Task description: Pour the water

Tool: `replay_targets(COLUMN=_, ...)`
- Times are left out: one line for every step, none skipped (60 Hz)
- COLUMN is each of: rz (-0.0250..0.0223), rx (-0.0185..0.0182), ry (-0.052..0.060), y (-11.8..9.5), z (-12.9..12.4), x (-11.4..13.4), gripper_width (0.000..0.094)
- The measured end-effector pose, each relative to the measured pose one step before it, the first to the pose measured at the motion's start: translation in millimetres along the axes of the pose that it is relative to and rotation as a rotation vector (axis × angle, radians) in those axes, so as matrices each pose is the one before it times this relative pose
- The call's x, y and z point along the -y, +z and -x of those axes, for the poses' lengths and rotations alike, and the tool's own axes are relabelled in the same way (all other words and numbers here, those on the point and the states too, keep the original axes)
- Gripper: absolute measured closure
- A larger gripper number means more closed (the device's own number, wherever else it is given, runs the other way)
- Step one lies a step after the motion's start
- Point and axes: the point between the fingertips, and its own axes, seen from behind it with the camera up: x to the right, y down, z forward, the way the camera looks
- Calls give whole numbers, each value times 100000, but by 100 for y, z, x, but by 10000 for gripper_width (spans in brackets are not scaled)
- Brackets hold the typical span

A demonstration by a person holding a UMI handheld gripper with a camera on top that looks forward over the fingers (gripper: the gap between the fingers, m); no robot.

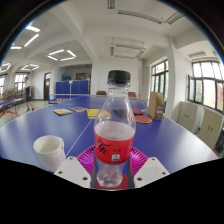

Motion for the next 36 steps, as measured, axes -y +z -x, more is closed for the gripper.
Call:
replay_targets(rz=-71, rx=-11, ry=145, y=5, z=71, x=-90, gripper_width=489)
replay_targets(rz=427, rx=87, ry=75, y=80, z=-56, x=-89, gripper_width=476)
replay_targets(rz=165, rx=108, ry=123, y=48, z=-57, x=51, gripper_width=451)
replay_targets(rz=639, rx=177, ry=69, y=137, z=102, x=-141, gripper_width=437)
replay_targets(rz=1006, rx=289, ry=-127, y=78, z=42, x=-169, gripper_width=431)
replay_targets(rz=1279, rx=204, ry=-286, y=65, z=76, x=-257, gripper_width=413)
replay_targets(rz=2224, rx=-223, ry=-373, y=-494, z=199, x=-672, gripper_width=400)
replay_targets(rz=2688, rx=-221, ry=-385, y=447, z=-1429, x=658, gripper_width=380)
replay_targets(rz=2502, rx=-446, ry=-375, y=-762, z=880, x=-962, gripper_width=337)
replay_targets(rz=2419, rx=-187, ry=-40, y=-381, z=477, x=-682, gripper_width=275)
replay_targets(rz=1904, rx=-20, ry=233, y=-197, z=197, x=-418, gripper_width=205)
replay_targets(rz=1221, rx=148, ry=585, y=-160, z=120, x=-211, gripper_width=118)
replay_targets(rz=769, rx=221, ry=747, y=-253, z=147, x=-139, gripper_width=65)
replay_targets(rz=741, rx=237, ry=817, y=-338, z=147, x=-99, gripper_width=94)
replay_targets(rz=609, rx=-71, ry=890, y=-411, z=87, x=-82, gripper_width=112)
replay_targets(rz=436, rx=-388, ry=785, y=-462, z=34, x=-70, gripper_width=113)
replay_targets(rz=1467, rx=-468, ry=505, y=1254, z=-1822, x=1545, gripper_width=106)
replay_targets(rz=-525, rx=-980, ry=517, y=-2302, z=946, x=-920, gripper_width=95)
replay_targets(rz=271, rx=-964, ry=284, y=-738, z=10, x=-33, gripper_width=86)
replay_targets(rz=339, rx=-899, ry=103, y=-871, z=51, x=-38, gripper_width=80)
replay_targets(rz=335, rx=-1135, ry=75, y=-888, z=9, x=-29, gripper_width=80)
replay_targets(rz=278, rx=-1500, ry=-61, y=-875, z=-97, x=-10, gripper_width=84)
replay_targets(rz=255, rx=-1248, ry=-262, y=-1010, z=-7, x=-27, gripper_width=81)
replay_targets(rz=197, rx=-922, ry=-320, y=-1105, z=74, x=-61, gripper_width=82)
replay_targets(rz=191, rx=-717, ry=-195, y=-1118, z=149, x=-23, gripper_width=80)
replay_targets(rz=871, rx=-331, ry=-1, y=837, z=-1008, x=1736, gripper_width=82)
replay_targets(rz=-379, rx=-432, ry=50, y=-1821, z=746, x=-1083, gripper_width=81)
replay_targets(rz=198, rx=-225, ry=53, y=-1113, z=362, x=-94, gripper_width=84)
replay_targets(rz=352, rx=-111, ry=129, y=-1142, z=280, x=-153, gripper_width=83)
replay_targets(rz=448, rx=-117, ry=253, y=-1170, z=255, x=-164, gripper_width=82)
replay_targets(rz=463, rx=-167, ry=368, y=-1178, z=268, x=-217, gripper_width=82)
replay_targets(rz=442, rx=-161, ry=457, y=-1148, z=275, x=-246, gripper_width=82)
replay_targets(rz=440, rx=-113, ry=490, y=-1135, z=290, x=-219, gripper_width=83)
replay_targets(rz=362, rx=-86, ry=446, y=-1135, z=311, x=-194, gripper_width=85)
replay_targets(rz=327, rx=-162, ry=321, y=-716, z=212, x=557, gripper_width=89)
replay_targets(rz=140, rx=-176, ry=80, y=-1044, z=64, x=-148, gripper_width=81)
